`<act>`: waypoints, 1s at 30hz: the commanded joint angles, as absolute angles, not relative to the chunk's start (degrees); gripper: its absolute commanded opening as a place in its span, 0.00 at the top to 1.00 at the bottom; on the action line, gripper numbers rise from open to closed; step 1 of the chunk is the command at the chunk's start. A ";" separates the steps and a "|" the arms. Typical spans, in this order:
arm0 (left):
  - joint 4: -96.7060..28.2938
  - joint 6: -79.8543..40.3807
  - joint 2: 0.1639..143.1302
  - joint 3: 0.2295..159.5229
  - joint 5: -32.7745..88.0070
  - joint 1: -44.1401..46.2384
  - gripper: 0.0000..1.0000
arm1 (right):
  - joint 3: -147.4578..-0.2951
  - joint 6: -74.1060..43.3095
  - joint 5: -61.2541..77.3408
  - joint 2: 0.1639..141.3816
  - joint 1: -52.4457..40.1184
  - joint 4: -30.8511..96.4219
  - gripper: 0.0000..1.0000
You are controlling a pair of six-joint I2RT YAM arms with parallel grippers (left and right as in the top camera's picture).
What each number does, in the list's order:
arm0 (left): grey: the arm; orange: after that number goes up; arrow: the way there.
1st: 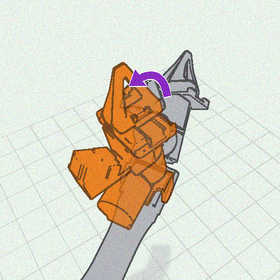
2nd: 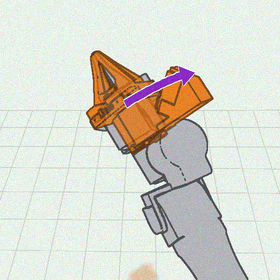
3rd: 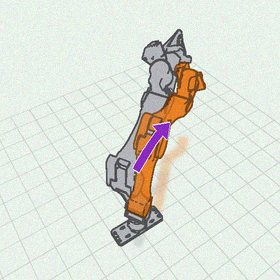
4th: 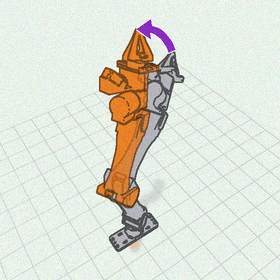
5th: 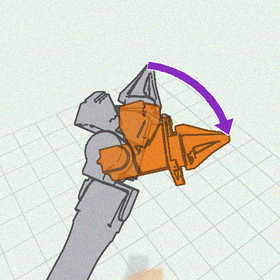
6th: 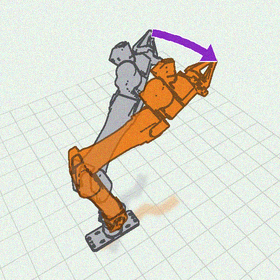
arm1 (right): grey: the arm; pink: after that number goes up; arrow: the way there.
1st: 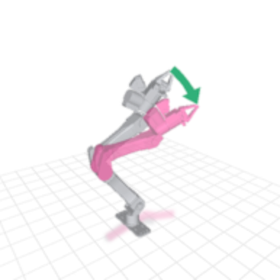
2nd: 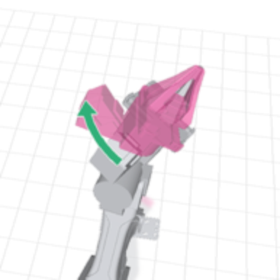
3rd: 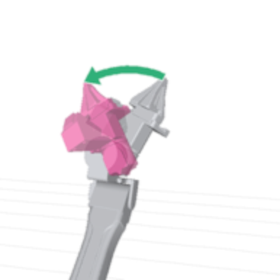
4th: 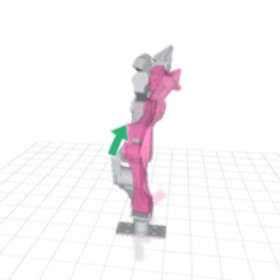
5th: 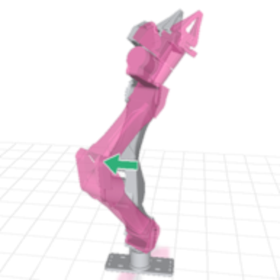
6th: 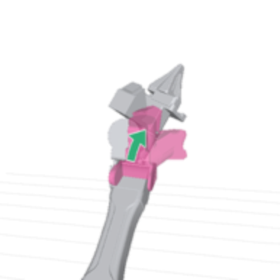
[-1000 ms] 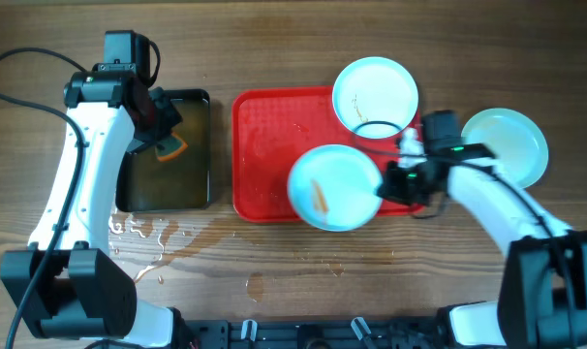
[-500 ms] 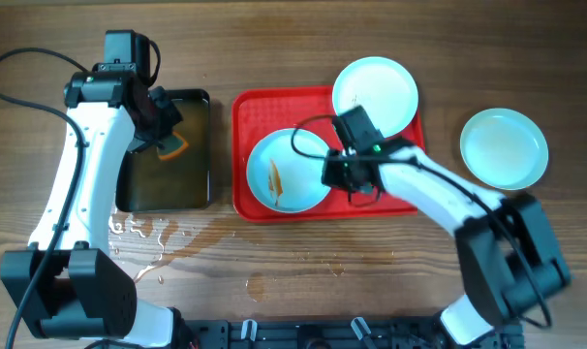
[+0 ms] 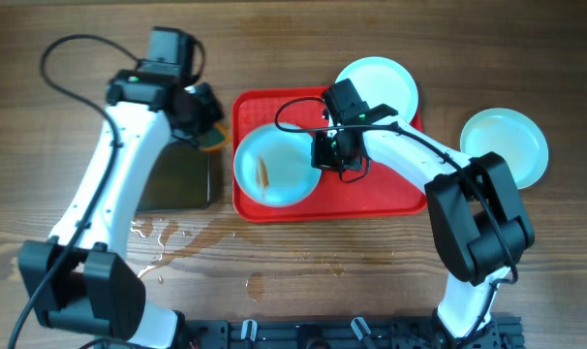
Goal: Clean dirty plates on tray and stack at the side
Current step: 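Grip the rim of the lower-right plate with the right gripper, then scrub the held plate with the sponge in the left gripper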
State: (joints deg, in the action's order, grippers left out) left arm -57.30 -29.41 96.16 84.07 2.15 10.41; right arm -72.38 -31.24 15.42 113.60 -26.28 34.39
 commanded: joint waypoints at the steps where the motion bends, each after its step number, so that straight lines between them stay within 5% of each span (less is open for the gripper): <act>1: -54.94 -30.70 100.99 84.23 4.34 16.05 0.96 | -73.17 -33.17 16.38 114.93 -25.91 35.57 0.96; 15: -48.93 -19.94 122.21 81.76 1.67 25.67 0.96 | -73.06 -32.97 18.04 114.93 -24.34 36.03 0.96; 20: -48.99 -2.79 122.19 80.90 16.23 25.65 0.96 | -73.06 -32.97 18.04 114.93 -24.34 36.10 0.96; 22: -48.53 -3.18 122.19 80.97 15.44 23.77 0.96 | -73.06 -32.97 18.04 114.93 -24.34 36.07 0.96; 26: -48.45 -25.23 122.15 81.01 2.28 16.67 0.96 | -73.06 -32.99 18.04 114.93 -24.34 35.94 0.96; 30: -53.15 -25.63 122.15 81.01 11.73 14.39 0.96 | -73.03 -32.99 18.02 114.93 -24.34 35.81 0.95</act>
State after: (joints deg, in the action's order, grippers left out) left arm -50.11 -22.79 119.68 83.00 11.31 15.68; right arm -72.38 -32.29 17.98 113.80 -24.49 35.75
